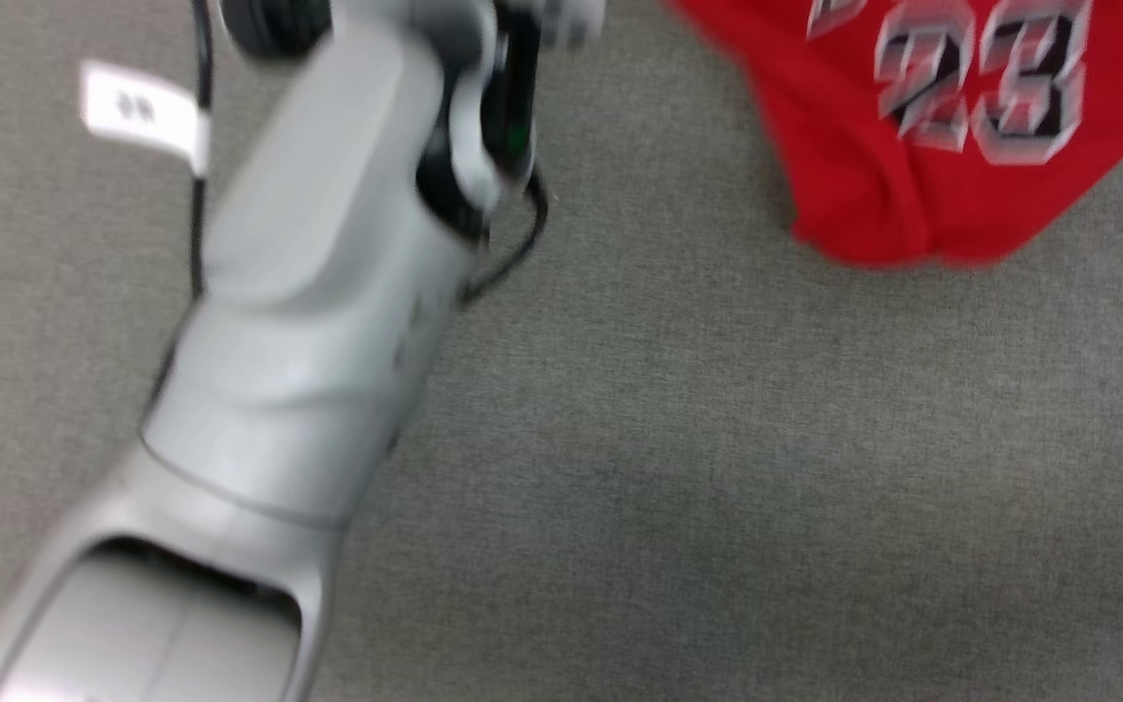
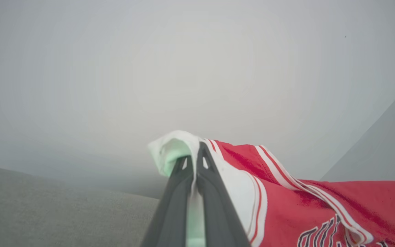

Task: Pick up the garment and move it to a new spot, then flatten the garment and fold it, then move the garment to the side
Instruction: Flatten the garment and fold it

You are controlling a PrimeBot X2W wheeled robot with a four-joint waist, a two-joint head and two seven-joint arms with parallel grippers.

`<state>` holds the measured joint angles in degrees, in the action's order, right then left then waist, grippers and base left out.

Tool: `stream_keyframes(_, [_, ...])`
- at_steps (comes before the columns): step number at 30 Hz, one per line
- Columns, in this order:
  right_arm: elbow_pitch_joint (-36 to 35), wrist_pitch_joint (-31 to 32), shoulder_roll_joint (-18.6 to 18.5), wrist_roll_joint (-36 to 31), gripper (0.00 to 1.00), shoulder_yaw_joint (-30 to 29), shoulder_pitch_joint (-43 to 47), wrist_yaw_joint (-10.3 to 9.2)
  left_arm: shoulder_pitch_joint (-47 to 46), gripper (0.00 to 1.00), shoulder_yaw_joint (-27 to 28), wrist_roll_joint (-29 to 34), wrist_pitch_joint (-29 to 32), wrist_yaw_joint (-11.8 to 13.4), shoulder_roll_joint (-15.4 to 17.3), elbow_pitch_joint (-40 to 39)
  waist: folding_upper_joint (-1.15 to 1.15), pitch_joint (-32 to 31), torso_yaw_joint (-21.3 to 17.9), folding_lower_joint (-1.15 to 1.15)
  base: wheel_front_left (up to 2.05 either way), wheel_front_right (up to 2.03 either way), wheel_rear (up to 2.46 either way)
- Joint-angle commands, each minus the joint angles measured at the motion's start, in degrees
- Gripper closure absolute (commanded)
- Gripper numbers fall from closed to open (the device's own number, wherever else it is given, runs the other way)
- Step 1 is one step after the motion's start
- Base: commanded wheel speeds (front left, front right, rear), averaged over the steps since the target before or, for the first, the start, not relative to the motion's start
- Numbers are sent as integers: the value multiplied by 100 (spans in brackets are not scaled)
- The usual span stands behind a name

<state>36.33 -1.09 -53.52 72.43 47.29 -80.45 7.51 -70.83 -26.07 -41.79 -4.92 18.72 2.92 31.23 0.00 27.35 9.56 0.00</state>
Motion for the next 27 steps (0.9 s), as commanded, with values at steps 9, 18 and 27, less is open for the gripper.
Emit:
stream_keyframes(9, [1124,79,751,557,100,-851,-1832,-4,-1998,100,47,-206,-990,376,2,575,0,282,-218,0,0,0,0])
stream_keyframes(18, [1593,215,1111,509,100,-755,-2202,-3,-2310,100,109,-32,-1019,248,0,443,0,471,-196,0,0,0,0])
stream_keyframes(27, [645,467,481,920,100,-486,-794,-4,-916,100,-25,-435,-1021,-207,0,-301,0,560,-140,0,0,0,0])
